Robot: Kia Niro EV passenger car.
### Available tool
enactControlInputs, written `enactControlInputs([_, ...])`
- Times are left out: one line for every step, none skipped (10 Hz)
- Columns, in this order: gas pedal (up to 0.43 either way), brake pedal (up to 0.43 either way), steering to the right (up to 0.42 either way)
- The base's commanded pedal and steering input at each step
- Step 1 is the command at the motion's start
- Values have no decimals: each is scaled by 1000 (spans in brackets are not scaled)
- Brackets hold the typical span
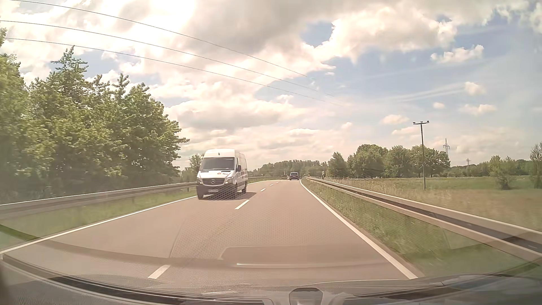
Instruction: Follow the waypoints while adhering to traffic rules and regulations
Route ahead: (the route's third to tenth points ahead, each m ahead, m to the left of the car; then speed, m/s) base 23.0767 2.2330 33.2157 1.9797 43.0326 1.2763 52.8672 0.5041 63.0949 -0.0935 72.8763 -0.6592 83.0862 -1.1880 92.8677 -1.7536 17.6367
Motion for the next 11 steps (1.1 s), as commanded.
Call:
enactControlInputs([150, 0, 5])
enactControlInputs([150, 0, 5])
enactControlInputs([150, 0, 5])
enactControlInputs([150, 0, 5])
enactControlInputs([150, 0, 4])
enactControlInputs([150, 0, 4])
enactControlInputs([150, 0, 4])
enactControlInputs([150, 0, 4])
enactControlInputs([138, 0, 4])
enactControlInputs([138, 0, 4])
enactControlInputs([138, 0, 4])
